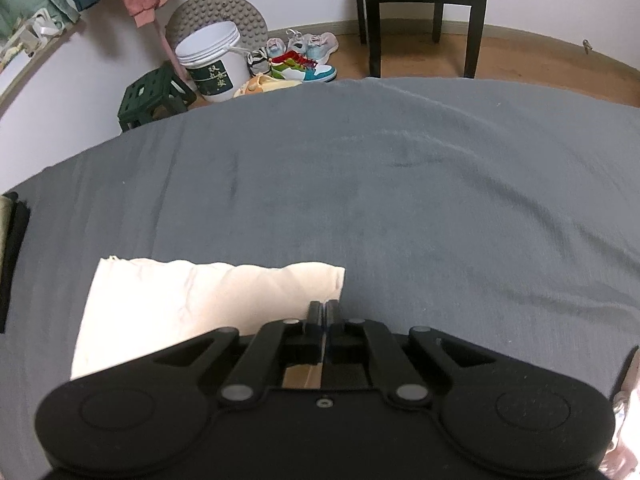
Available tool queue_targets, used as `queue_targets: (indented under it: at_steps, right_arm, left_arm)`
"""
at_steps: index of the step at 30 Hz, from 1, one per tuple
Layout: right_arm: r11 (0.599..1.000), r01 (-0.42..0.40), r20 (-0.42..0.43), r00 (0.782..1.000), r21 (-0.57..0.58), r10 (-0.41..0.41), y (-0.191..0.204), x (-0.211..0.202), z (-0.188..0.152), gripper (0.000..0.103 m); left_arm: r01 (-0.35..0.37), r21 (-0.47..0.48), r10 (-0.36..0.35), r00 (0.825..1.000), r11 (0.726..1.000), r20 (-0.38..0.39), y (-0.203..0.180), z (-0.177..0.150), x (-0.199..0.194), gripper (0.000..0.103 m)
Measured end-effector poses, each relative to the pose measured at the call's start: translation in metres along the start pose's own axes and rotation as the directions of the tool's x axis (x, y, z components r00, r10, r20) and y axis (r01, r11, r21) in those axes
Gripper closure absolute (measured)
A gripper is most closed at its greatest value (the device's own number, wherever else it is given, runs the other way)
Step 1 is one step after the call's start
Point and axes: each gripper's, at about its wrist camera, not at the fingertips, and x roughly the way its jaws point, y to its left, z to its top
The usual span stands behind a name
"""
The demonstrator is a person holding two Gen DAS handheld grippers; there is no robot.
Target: Fold clothes
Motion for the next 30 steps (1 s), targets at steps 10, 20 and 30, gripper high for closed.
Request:
queue_targets:
  at_steps: [10,20,30]
  right_arm:
    - [0.997,-0.060,0.026,0.998,0.044,0.059,-0.015,-0.015,0.004,0.043]
    - [0.995,0.043,0.143,0.989,-0.086,-0.030,-0.040,-0.069,-0.001,0.043]
    - [0.997,0.039,0.141,0.990,-0.064,-0.029,-0.070,-0.103,-0.014,0.043]
  left_arm:
    - [0.082,-0.071,-0.080,0.996,0.994,0.030,0.009,-0.002,0.003,0.098]
    - [0.317,-0.169,-0.285,0.940,0.933,0.188,0.040,0.000,-0.046,0.084]
    - [0.093,-0.228,-0.028,0.962,0.969,0.271,0.078,0.000,-0.071,0.028]
